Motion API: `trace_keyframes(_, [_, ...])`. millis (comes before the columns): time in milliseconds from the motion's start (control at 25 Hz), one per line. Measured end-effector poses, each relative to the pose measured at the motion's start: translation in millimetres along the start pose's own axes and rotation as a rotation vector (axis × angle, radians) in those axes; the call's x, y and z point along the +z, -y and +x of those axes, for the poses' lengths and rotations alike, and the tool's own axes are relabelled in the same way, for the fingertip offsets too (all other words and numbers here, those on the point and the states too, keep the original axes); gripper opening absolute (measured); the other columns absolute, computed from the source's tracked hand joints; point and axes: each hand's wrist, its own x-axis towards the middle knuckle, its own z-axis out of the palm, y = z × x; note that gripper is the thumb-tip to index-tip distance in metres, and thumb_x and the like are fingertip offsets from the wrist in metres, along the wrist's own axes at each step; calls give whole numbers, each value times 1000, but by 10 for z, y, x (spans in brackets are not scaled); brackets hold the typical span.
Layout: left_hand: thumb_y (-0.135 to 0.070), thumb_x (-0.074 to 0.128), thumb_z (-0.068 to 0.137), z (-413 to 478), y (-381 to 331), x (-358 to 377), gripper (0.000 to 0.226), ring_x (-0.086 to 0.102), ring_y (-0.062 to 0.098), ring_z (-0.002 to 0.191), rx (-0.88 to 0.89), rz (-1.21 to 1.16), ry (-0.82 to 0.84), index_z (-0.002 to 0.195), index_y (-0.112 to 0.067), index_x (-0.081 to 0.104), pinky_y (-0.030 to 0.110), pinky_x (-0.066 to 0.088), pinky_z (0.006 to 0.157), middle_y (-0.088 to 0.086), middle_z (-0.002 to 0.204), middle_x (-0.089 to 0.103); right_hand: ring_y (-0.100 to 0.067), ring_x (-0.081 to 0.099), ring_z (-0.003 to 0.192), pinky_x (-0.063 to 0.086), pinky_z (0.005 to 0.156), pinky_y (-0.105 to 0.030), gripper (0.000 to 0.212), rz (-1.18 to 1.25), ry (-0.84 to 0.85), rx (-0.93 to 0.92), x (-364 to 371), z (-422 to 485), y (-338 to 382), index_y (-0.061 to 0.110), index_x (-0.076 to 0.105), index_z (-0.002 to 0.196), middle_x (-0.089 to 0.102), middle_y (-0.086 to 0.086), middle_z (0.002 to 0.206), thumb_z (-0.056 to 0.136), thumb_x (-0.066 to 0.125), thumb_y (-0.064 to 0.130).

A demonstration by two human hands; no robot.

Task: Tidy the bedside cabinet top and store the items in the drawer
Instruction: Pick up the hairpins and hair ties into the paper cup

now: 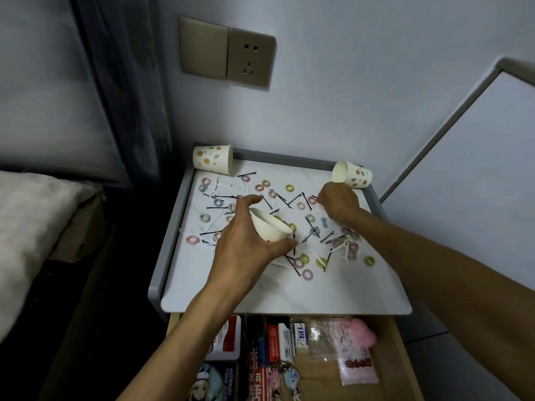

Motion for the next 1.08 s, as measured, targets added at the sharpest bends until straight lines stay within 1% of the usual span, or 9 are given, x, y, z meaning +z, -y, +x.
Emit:
trace_keyframes(120, [-38, 88, 63, 7, 1, -7, 85, 55, 18, 97, 0, -5, -6, 132, -35, 38, 29, 45, 75, -7, 108, 56, -32, 63, 79, 44, 60, -31, 10, 11, -67, 12, -35, 10, -11, 5, 63, 94, 65, -13, 86, 93, 56, 12])
trace_keyframes(200, [-38, 88, 63, 9, 6, -8, 84, 56, 18, 97, -1, -11, -14, 131, -35, 39, 31, 48, 77, -6, 109, 57, -31, 65, 84, 51, 69, -35, 13, 154, -108, 16, -80, 35, -6, 6, 68, 98, 70, -13, 91, 91, 59, 11])
trace_keyframes(280, [-38, 88, 62, 9, 5, -3, 83, 57, 19, 98, -5, -15, -17, 130, -35, 39, 34, 50, 80, -6, 108, 58, -25, 66, 82, 52, 71, -33, 11, 304, -97, -16, -131, 39, 31, 8, 74, 93, 73, -10, 88, 87, 65, 10])
trace_keyframes(360, [-38, 88, 62, 11, 2, -4, 84, 57, 19, 98, -9, -18, -18, 130, -35, 39, 34, 50, 81, -5, 109, 59, -19, 67, 78, 49, 68, -28, 8, 349, -59, -72, -144, 12, 96, 7, 77, 87, 74, -8, 85, 82, 71, 10])
trace_keyframes(560, [-39, 89, 62, 15, 9, -5, 84, 57, 19, 98, -15, -20, -20, 130, -36, 39, 33, 49, 79, -6, 109, 58, -26, 69, 76, 56, 68, -34, 11, 206, -9, -6, -38, -7, 250, 8, 78, 87, 74, -12, 83, 80, 75, 16])
trace_keyframes(680, [-39, 88, 63, 21, 18, -9, 84, 57, 18, 97, -16, -20, -20, 130, -36, 39, 31, 49, 77, -6, 110, 58, -29, 68, 76, 53, 61, -32, 10, 128, 47, 46, -61, 8, 310, 6, 73, 84, 70, -11, 80, 80, 69, 15])
trace_keyframes(760, [-39, 88, 63, 18, 14, -8, 83, 57, 19, 98, -17, -24, -19, 130, -36, 39, 32, 50, 78, -6, 109, 57, -33, 66, 79, 44, 59, -31, 5, 74, 88, 45, -76, 6, 333, 6, 61, 79, 63, -11, 79, 82, 60, 11])
trace_keyframes(920, [-39, 87, 63, 11, 19, -15, 82, 57, 18, 97, -13, -25, -24, 130, -36, 39, 31, 49, 76, -6, 110, 59, -36, 64, 88, 44, 65, -32, 13, -3, 100, 33, -77, -24, 344, 3, 62, 93, 63, -17, 92, 90, 50, 8])
trace_keyframes(1080, [-40, 87, 64, 27, 21, -29, 82, 56, 19, 100, -12, -14, -34, 130, -36, 39, 34, 50, 81, -6, 113, 57, -33, 66, 80, 49, 64, -33, 9, 203, 35, 43, -152, 17, 216, 4, 60, 83, 69, -17, 87, 90, 57, 6])
